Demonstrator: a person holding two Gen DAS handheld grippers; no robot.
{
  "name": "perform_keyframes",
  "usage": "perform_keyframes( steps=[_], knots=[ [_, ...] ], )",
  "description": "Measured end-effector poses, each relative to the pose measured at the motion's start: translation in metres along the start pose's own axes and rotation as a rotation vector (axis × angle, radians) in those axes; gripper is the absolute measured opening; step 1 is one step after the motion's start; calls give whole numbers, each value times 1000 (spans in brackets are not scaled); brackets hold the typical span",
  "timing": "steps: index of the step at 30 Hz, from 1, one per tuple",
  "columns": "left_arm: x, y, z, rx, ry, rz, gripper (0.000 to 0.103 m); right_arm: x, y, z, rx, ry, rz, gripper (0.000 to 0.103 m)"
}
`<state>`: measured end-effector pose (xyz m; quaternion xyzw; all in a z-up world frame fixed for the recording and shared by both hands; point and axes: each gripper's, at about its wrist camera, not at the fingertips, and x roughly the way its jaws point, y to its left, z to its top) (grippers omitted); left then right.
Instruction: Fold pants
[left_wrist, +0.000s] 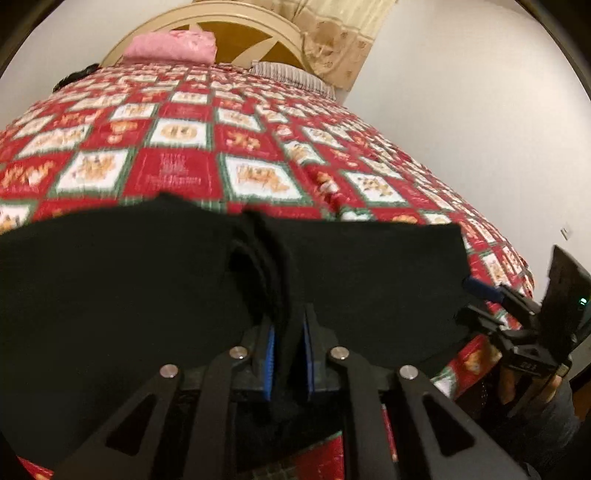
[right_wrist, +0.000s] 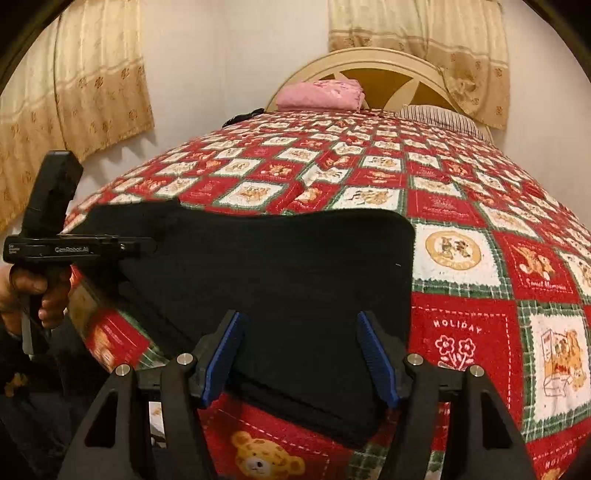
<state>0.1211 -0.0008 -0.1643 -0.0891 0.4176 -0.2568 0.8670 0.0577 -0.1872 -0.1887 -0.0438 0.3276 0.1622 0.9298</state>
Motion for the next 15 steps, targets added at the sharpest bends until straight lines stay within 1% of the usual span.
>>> perform_keyframes(
  steps=[2, 4, 6, 7, 9, 11, 12, 13, 15],
  knots=[
    [-3, 0, 0, 5, -13, 4, 17, -3, 7, 1, -42, 4, -22, 66],
    [-5, 0, 1, 10, -10, 4, 20, -3, 8, 0, -51, 0, -27, 68],
    [-10, 1, 0, 11, -15, 10, 30, -3, 7, -1, -51, -9, -22, 68],
    [-12, 1, 0, 12, -19, 15, 33, -6, 6, 0, -43, -17, -14, 68],
    [-18, 1, -2, 14, -35, 24, 45, -13, 0, 5, 2, -54, 14, 68],
    [-22, -1, -3, 28, -54, 39, 51, -22, -8, 13, 46, -105, 40, 68],
    [-22, -3, -3, 42, -60, 50, 55, -22, -10, 19, 58, -112, 44, 69],
    [-20, -4, -3, 55, -57, 65, 56, -20, -12, 24, 65, -113, 43, 69],
    [-13, -3, -3, 68, -41, 101, 57, -12, -17, 32, 79, -111, 38, 69]
  ],
)
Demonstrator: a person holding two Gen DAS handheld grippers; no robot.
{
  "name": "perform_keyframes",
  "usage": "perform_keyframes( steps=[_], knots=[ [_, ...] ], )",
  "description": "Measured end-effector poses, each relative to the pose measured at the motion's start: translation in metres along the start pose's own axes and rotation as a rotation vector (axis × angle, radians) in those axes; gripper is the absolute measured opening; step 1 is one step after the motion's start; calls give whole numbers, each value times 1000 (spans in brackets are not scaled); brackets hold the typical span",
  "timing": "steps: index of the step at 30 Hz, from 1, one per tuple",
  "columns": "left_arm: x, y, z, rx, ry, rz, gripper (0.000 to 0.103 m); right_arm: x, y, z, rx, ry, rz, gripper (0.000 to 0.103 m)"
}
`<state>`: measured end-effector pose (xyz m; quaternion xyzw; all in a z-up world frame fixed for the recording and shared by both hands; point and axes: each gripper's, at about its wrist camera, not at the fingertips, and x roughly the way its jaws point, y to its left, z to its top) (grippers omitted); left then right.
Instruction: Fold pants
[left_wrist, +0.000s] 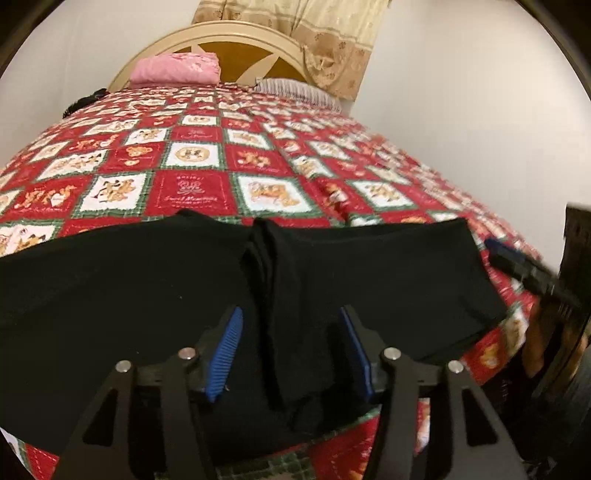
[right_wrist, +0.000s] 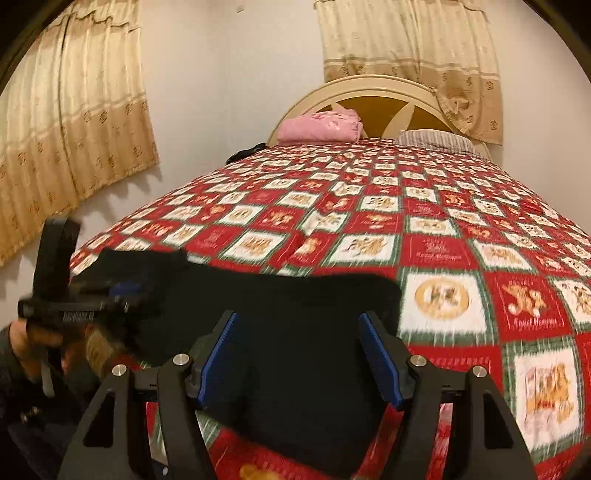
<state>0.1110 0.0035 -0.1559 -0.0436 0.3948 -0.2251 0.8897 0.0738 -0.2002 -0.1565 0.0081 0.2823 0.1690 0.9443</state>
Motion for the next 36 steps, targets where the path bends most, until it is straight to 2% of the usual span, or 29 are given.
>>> perform_keyframes(
  steps=[2, 4, 6, 9, 13, 17, 20, 26, 28, 33, 34, 36],
  knots=[
    [3, 0, 0, 15, -2, 23, 57, 22, -11, 5, 50, 75, 2, 69],
    [3, -2, 1, 26, -3, 26, 58, 35, -23, 2, 101, 111, -8, 69],
    [2, -2, 0, 25, -4, 20, 59, 33, -28, 1, 123, 93, 17, 69],
    [-4, 0, 0, 20, -5, 12, 59, 22, -23, 2, 98, 67, -1, 69],
    [-28, 12, 1, 31, -48, 41, 59, 10, -17, 0, 90, 33, 0, 69],
    [-54, 49, 0, 25, -68, 134, 59, -1, 13, 1, -7, 1, 52, 69],
    [-69, 84, -3, 18, -68, 243, 59, 0, 43, -2, -100, 15, 104, 69],
    [-95, 153, -10, -64, -80, 401, 59, 7, 83, -16, -242, 47, 142, 69],
    [-98, 171, -12, -107, -84, 422, 59, 9, 90, -21, -272, 52, 145, 69],
    [-89, 202, -21, -195, -60, 421, 60, 9, 94, -26, -274, 48, 187, 69],
    [-87, 204, -23, -204, -55, 412, 61, 8, 95, -27, -271, 47, 190, 69],
    [-85, 209, -25, -233, -68, 398, 72, 9, 95, -28, -262, 49, 197, 69]
  ],
)
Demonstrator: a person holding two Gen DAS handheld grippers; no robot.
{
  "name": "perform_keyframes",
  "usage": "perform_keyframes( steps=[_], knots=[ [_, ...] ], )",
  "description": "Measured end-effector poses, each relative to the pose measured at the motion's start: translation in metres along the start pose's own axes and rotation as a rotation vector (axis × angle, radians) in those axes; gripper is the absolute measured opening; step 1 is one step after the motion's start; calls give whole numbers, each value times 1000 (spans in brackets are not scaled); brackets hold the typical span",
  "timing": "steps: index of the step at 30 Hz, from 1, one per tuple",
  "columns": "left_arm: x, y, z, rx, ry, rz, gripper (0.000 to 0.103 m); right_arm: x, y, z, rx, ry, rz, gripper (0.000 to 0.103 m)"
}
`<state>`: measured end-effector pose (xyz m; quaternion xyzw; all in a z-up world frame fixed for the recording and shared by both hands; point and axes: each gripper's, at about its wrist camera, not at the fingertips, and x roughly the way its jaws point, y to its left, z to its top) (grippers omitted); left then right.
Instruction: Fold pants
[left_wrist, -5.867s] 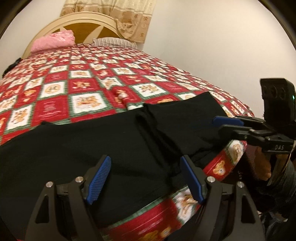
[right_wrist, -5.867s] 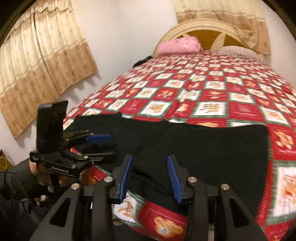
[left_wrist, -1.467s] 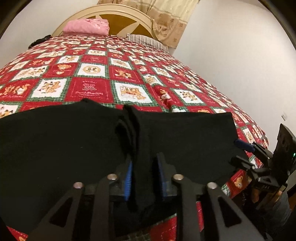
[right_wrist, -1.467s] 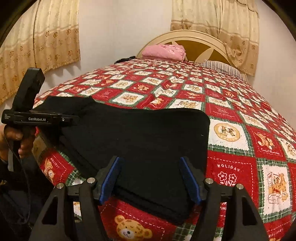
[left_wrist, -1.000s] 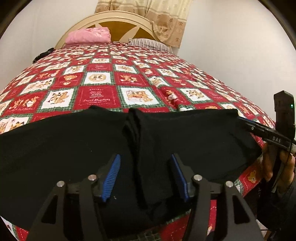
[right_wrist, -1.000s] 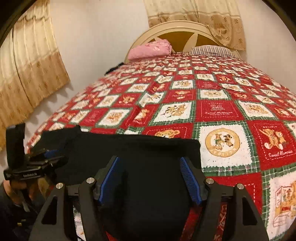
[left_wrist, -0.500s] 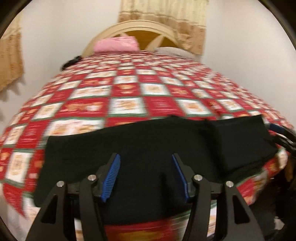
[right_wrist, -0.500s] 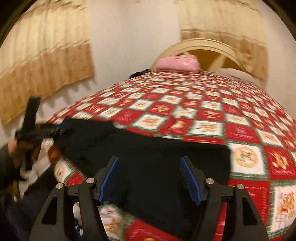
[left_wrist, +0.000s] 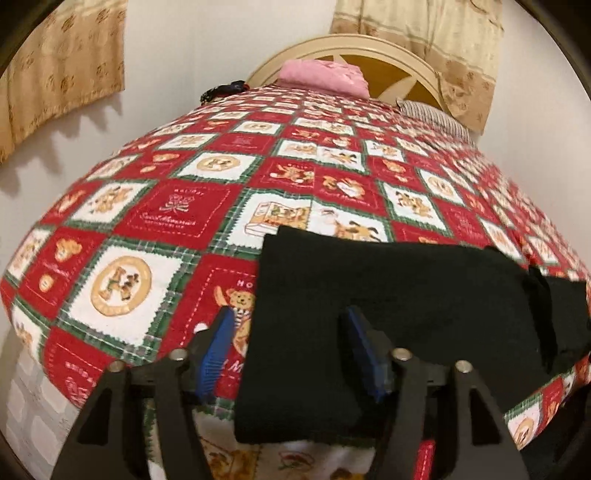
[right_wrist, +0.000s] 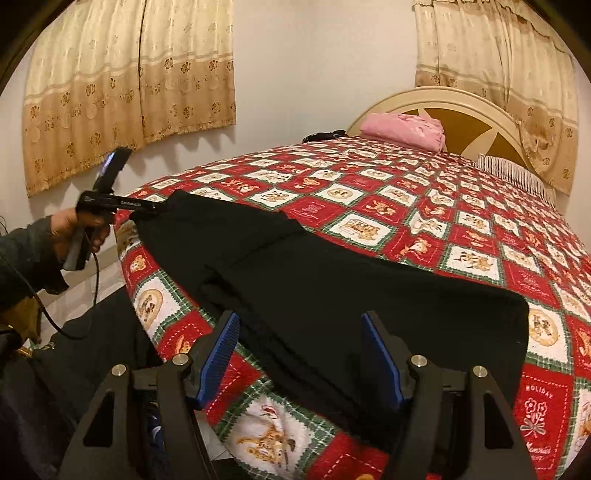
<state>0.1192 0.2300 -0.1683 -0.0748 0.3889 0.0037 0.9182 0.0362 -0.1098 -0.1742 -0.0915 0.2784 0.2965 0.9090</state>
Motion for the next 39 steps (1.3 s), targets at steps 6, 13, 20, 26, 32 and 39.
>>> perform_keyframes(
  steps=[6, 13, 20, 26, 32, 39],
  knots=[
    [10, 1, 2, 10, -6, -3, 77, 2, 0, -2, 9, 7, 2, 69],
    [11, -4, 6, 14, 13, -53, 60, 0, 1, -4, 8, 3, 5, 69],
    [16, -2, 7, -9, 27, -56, 61, 0, 2, -4, 6, 4, 4, 69],
    [12, 0, 12, -27, 50, -149, 25, -3, 3, -4, 7, -8, -3, 69],
    [-26, -11, 18, -76, -13, -227, 23, -12, -6, -4, 32, -34, -25, 69],
    [-74, -48, 42, -85, -93, -359, 23, -26, -25, 1, 81, -73, -92, 69]
  ],
)
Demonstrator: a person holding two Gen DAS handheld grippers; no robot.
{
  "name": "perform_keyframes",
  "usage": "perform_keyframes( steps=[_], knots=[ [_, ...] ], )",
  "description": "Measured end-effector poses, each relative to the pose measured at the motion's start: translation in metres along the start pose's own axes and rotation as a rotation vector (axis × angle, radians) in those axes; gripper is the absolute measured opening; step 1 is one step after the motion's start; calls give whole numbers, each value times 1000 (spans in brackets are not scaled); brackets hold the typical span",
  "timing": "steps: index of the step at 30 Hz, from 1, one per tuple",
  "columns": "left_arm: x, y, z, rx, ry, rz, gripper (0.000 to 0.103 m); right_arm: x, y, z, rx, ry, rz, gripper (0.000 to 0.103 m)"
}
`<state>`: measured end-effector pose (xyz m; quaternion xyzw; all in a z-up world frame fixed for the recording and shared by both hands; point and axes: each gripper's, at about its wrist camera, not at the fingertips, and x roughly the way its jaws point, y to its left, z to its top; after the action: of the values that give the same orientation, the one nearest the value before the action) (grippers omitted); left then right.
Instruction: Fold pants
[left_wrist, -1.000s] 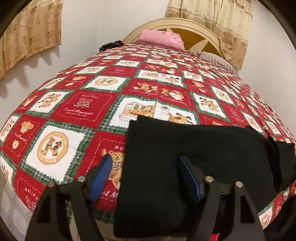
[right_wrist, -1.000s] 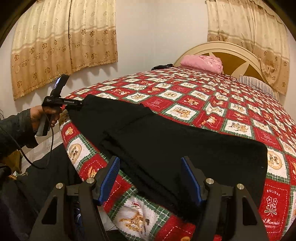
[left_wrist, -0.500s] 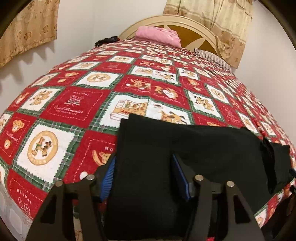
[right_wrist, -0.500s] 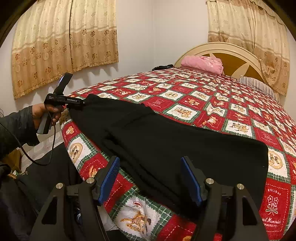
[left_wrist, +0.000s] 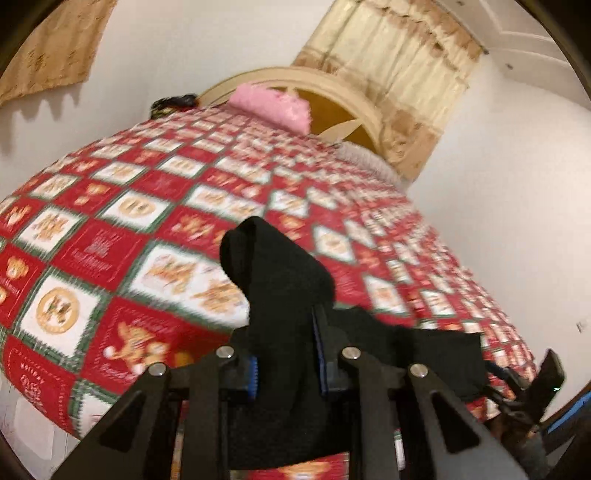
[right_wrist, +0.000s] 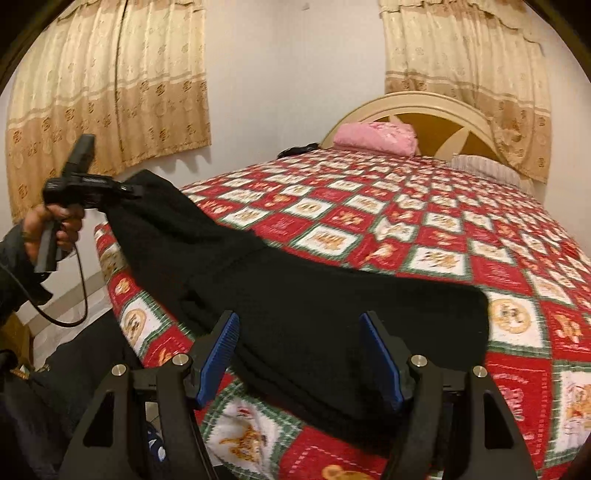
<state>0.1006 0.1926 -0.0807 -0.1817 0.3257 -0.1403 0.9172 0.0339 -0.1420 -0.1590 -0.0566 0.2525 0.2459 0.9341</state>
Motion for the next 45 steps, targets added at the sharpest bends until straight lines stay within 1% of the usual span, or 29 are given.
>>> perform_keyframes(
  steps=[4, 5, 8, 10, 13, 16, 17, 18, 20, 23, 25, 27, 29, 31, 33, 34, 35, 37, 38, 39, 40, 41, 43, 45],
  knots=[
    [-5, -50, 12, 66, -26, -90, 23, -13, -16, 5, 45, -33, -32, 69],
    [-4, -68, 14, 89, -25, -119, 23, -17, -22, 6, 65, -41, -40, 69],
    [5, -112, 18, 146, -1, -176, 23, -28, -43, 7, 133, -63, -73, 69],
    [16, -140, 19, 185, 26, -215, 23, -33, -56, 6, 171, -74, -111, 69],
    [39, -180, 12, 250, 76, -244, 23, -41, -74, 4, 220, -85, -157, 69],
    [66, -212, -4, 309, 141, -242, 23, -46, -94, 1, 276, -92, -198, 69],
    [81, -224, -11, 339, 161, -232, 23, -48, -101, 0, 299, -96, -216, 69],
    [87, -231, -18, 361, 172, -219, 23, -49, -107, -1, 318, -98, -225, 69],
    [113, -244, -35, 395, 215, -192, 23, -50, -116, -4, 355, -98, -230, 69],
    [140, -250, -58, 422, 261, -158, 24, -50, -126, -8, 398, -93, -234, 69],
    [150, -256, -71, 417, 303, -168, 26, -48, -129, -11, 414, -84, -227, 69],
    [145, -263, -83, 431, 310, -186, 32, -45, -129, -12, 415, -77, -222, 69],
    [131, -271, -90, 451, 294, -247, 33, -43, -129, -13, 420, -74, -216, 69],
    [109, -271, -90, 459, 244, -287, 40, -43, -130, -15, 429, -72, -201, 69],
    [92, -268, -87, 472, 193, -293, 53, -43, -127, -15, 436, -74, -174, 69],
    [84, -264, -85, 474, 165, -286, 57, -43, -126, -15, 441, -77, -163, 69],
    [76, -257, -82, 474, 136, -268, 62, -44, -123, -13, 451, -83, -134, 69],
    [65, -242, -74, 472, 83, -221, 64, -44, -116, -7, 459, -93, -75, 69],
    [62, -233, -72, 468, 64, -194, 67, -44, -111, -4, 456, -99, -47, 70],
    [65, -227, -71, 463, 53, -169, 72, -42, -107, 0, 453, -95, -25, 72],
    [65, -216, -70, 453, 41, -127, 74, -39, -103, 3, 452, -82, -15, 73],
    [69, -206, -70, 434, 41, -86, 74, -35, -100, 4, 454, -67, -13, 73],
    [82, -189, -70, 385, 65, -44, 74, -27, -93, 5, 464, -35, -5, 73],
    [89, -174, -73, 356, 69, 13, 74, -13, -87, 4, 490, 23, 38, 73]
  ],
)
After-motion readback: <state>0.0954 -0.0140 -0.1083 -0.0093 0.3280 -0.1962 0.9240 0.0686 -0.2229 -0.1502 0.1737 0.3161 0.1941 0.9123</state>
